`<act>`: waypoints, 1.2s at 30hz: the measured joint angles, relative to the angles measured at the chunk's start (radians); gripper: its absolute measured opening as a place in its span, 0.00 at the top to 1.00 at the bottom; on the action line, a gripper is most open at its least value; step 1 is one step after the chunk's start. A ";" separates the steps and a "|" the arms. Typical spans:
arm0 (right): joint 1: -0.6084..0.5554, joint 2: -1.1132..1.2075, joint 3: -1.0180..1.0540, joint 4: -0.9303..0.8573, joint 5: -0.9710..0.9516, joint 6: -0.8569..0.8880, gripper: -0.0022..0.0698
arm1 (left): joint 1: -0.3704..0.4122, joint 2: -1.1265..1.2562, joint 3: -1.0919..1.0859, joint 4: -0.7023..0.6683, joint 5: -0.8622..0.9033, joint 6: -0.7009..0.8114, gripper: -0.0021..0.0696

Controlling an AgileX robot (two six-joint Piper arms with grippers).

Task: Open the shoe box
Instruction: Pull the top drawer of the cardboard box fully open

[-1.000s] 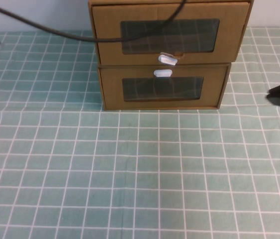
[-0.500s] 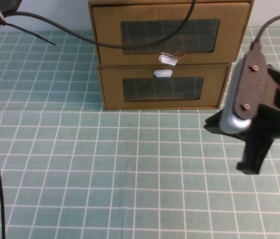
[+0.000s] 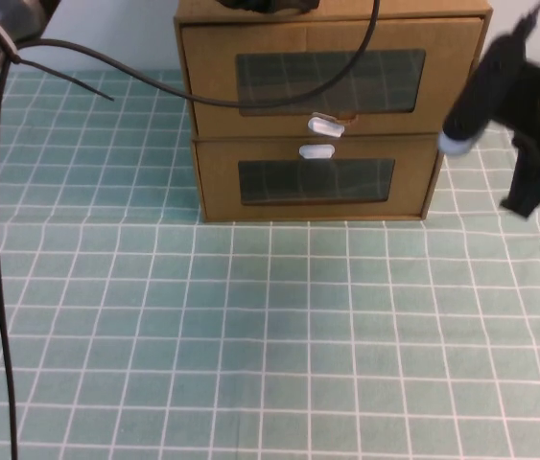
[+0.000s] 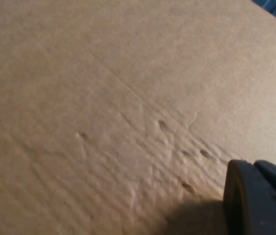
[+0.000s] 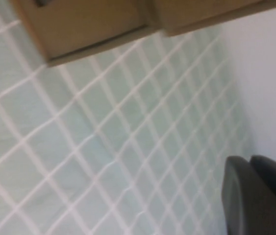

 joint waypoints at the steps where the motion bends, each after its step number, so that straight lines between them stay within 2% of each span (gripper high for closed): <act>1: 0.019 0.000 -0.016 -0.068 0.014 0.026 0.97 | 0.002 0.002 -0.002 0.000 0.000 -0.002 0.98; 8: 0.268 0.012 -0.038 -0.365 0.044 0.163 0.97 | 0.008 0.004 -0.002 -0.013 0.027 -0.033 0.98; 12: 0.403 0.082 -0.026 -0.629 0.083 0.377 0.97 | 0.011 0.004 -0.004 -0.018 0.045 -0.040 0.98; 16: 0.447 0.153 0.024 -0.770 0.079 0.526 0.97 | 0.011 0.004 -0.006 -0.023 0.076 -0.045 0.98; 25: 0.455 0.199 0.084 -0.800 0.051 0.724 0.95 | 0.025 0.008 -0.010 0.006 0.168 -0.045 0.98; 28: 0.443 0.234 0.048 -0.803 0.031 0.743 0.88 | 0.025 0.008 -0.010 0.006 0.172 -0.043 0.98; 33: 0.392 0.325 -0.048 -0.807 0.040 0.767 0.59 | 0.025 0.008 -0.010 0.006 0.172 -0.041 0.98; 36: 0.376 0.374 -0.085 -0.809 0.067 0.772 0.48 | 0.027 0.008 -0.010 -0.015 0.173 -0.008 0.98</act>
